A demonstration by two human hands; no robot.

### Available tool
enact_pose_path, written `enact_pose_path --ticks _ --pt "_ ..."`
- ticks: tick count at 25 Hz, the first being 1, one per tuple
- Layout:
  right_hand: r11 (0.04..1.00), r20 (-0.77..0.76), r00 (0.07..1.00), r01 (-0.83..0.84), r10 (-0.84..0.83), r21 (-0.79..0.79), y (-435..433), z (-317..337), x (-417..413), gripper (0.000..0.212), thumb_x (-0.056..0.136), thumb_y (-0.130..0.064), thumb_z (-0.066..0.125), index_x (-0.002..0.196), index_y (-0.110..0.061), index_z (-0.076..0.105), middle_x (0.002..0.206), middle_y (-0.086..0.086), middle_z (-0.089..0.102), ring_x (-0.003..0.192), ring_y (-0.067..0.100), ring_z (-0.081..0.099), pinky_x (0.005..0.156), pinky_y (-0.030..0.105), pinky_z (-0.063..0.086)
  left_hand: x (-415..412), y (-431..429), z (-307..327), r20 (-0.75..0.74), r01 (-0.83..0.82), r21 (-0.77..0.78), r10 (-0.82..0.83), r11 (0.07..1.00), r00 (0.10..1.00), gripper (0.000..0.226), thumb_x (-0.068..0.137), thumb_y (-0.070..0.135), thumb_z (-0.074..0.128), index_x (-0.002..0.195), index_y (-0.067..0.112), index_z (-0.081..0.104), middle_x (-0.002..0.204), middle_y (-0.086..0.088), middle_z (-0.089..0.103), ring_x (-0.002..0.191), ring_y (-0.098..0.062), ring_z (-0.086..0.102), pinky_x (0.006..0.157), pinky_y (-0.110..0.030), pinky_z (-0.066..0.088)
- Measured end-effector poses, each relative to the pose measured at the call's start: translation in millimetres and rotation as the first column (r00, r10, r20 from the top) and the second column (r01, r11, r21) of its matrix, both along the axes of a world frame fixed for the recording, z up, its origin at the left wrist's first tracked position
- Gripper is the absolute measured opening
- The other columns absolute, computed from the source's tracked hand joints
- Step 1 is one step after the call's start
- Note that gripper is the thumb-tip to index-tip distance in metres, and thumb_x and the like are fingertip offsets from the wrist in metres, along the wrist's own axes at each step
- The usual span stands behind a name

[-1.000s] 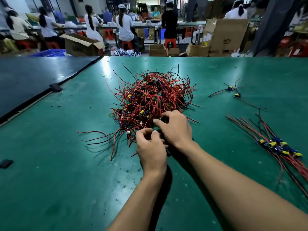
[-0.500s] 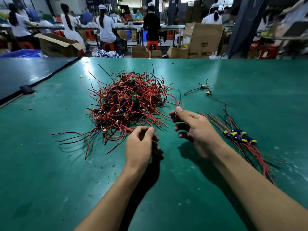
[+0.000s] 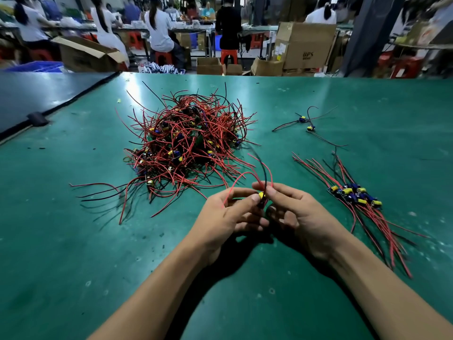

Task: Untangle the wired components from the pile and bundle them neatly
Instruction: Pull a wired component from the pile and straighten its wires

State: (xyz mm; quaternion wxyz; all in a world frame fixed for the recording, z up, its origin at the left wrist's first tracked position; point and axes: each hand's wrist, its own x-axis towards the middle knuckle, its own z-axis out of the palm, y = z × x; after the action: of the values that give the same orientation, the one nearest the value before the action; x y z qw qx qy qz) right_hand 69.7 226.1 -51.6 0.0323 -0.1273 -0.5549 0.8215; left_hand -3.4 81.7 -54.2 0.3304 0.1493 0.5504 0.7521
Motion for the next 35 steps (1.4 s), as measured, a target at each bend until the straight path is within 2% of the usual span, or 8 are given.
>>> enact_pose_path --ticks 3,8,13,18,25,28,30,35 --pt "0.998 0.005 0.999 0.047 -0.047 0.049 3.7 0.4 2.6 0.036 0.076 -0.034 0.073 0.107 -0.018 0.077 0.072 0.002 0.06 0.056 0.008 0.052 0.048 0.017 0.039 -2.2 -0.8 -0.3 -0.006 0.006 -0.006 -0.006 1.0 1.0 0.021 0.087 0.013 0.067 0.103 0.0 0.062 0.075 -0.016 0.068 0.059 -0.023 0.068 0.056 -0.027 0.058" --pt "0.993 -0.052 0.994 0.104 -0.101 0.061 0.7 -2.8 4.6 0.029 0.073 -0.027 0.076 0.1 -0.018 0.079 0.088 0.006 0.069 0.061 0.009 0.056 0.054 0.02 0.046 -2.0 -3.0 1.2 -0.057 0.124 -0.029 -0.125 0.992 0.99 0.013 0.09 0.007 0.062 0.1 0.007 0.07 0.074 -0.006 0.07 0.054 -0.017 0.064 0.054 -0.022 0.054" --pt "0.988 -0.153 0.979 0.145 -0.135 0.058 0.9 -3.5 4.9 0.03 0.07 -0.026 0.082 0.098 -0.016 0.08 0.079 0.001 0.069 0.065 0.01 0.061 0.062 0.021 0.055 1.4 1.8 0.8 -0.092 -0.015 -0.083 0.007 0.996 0.996 0.013 0.092 0.008 0.061 0.084 0.007 0.072 0.065 -0.01 0.063 0.053 -0.019 0.065 0.052 -0.024 0.055" --pt "0.961 -0.089 0.996 0.048 -0.025 0.274 -8.2 0.5 8.4 0.053 0.081 -0.064 0.062 0.093 -0.016 0.08 0.091 0.005 0.07 0.075 0.013 0.066 0.066 0.027 0.055 -7.1 3.7 -1.0 0.0 -0.231 -0.03 0.232 0.972 0.973 0.007 0.091 0.007 0.063 0.087 0.002 0.063 0.073 -0.014 0.066 0.059 -0.022 0.065 0.059 -0.03 0.058" --pt "0.724 -0.22 0.971 0.089 0.089 0.684 -17.0 -4.7 11.1 0.011 0.089 -0.017 0.073 0.096 -0.013 0.081 0.101 -0.008 0.069 0.094 0.006 0.067 0.082 0.021 0.052 -9.8 1.7 3.8 0.167 -0.254 0.068 0.24 0.965 0.956 0.008 0.088 0.012 0.065 0.081 0.009 0.063 0.076 -0.01 0.069 0.065 -0.017 0.066 0.057 -0.027 0.058" --pt "0.506 -0.271 0.953 0.17 0.134 0.846 -16.8 -4.0 11.4 0.013 0.086 -0.008 0.077 0.097 -0.014 0.081 0.102 -0.006 0.069 0.095 0.006 0.066 0.084 0.015 0.046 -9.4 0.4 5.0 0.23 -0.232 0.125 0.199 0.965 0.953 0.009 0.085 0.015 0.066 0.085 0.009 0.059 0.076 -0.012 0.071 0.065 -0.019 0.067 0.073 -0.039 0.057" --pt "0.44 -0.354 0.929 0.276 0.106 0.854 -16.3 -2.7 11.3 0.016 0.081 -0.007 0.081 0.094 -0.016 0.081 0.096 -0.005 0.066 0.087 0.009 0.064 0.081 0.015 0.046 -7.1 0.8 6.7 0.23 -0.239 0.162 0.199 0.957 0.953 0.01 0.085 0.014 0.065 0.091 0.007 0.059 0.074 -0.012 0.07 0.064 -0.019 0.068 0.066 -0.036 0.06" --pt "0.636 -0.366 0.924 0.347 -0.107 0.69 -13.2 -3.9 11.4 0.02 0.077 -0.027 0.086 0.089 -0.024 0.071 0.07 -0.011 0.055 0.058 0.006 0.048 0.058 0.017 0.039 -5.4 2.0 7.7 0.24 -0.245 0.191 0.197 0.951 0.951 0.008 0.095 0.008 0.055 0.101 0.004 0.058 0.072 -0.011 0.066 0.058 -0.021 0.066 0.055 -0.027 0.056"
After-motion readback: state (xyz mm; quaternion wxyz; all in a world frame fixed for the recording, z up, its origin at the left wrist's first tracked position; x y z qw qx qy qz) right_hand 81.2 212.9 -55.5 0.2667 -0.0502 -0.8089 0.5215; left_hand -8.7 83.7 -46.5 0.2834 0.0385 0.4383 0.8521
